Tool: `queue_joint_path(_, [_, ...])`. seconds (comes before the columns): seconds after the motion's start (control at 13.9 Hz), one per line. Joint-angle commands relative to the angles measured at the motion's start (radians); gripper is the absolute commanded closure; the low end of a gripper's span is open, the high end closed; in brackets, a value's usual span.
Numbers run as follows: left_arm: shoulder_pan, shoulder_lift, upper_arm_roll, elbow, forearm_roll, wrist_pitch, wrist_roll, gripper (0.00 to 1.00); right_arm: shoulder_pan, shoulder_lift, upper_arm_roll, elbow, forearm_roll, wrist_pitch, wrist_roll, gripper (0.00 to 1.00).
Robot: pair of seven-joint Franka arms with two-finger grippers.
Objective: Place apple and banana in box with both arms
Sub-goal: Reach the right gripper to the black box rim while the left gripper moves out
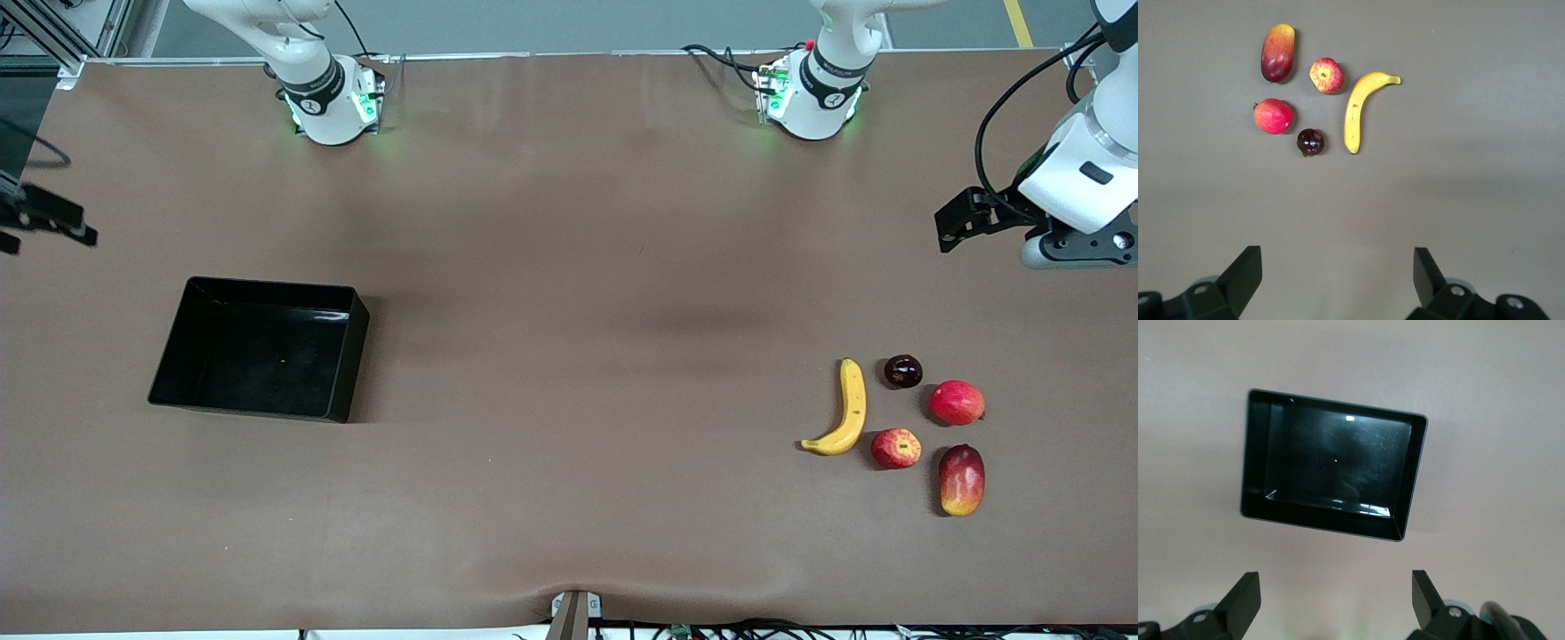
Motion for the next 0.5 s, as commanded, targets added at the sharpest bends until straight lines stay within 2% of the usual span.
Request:
queue_joint_path(0.0, [0.003, -0.003, -0.009, 0.010, 0.017, -0.015, 0.001, 0.00, -0.057, 0.079, 0.011, 0.037, -0.015, 0.032, -0.013, 0.00])
queue_joint_path(0.29, [-0.001, 0.016, -0.011, -0.005, 0.014, -0.020, 0.007, 0.00, -0.102, 0.108, 0.011, 0.036, -0.018, 0.087, -0.014, 0.00])
queue_joint_path(0.43, [-0.006, 0.039, -0.011, -0.002, 0.016, -0.014, 0.008, 0.00, -0.120, 0.163, 0.013, 0.027, -0.006, 0.100, -0.013, 0.00])
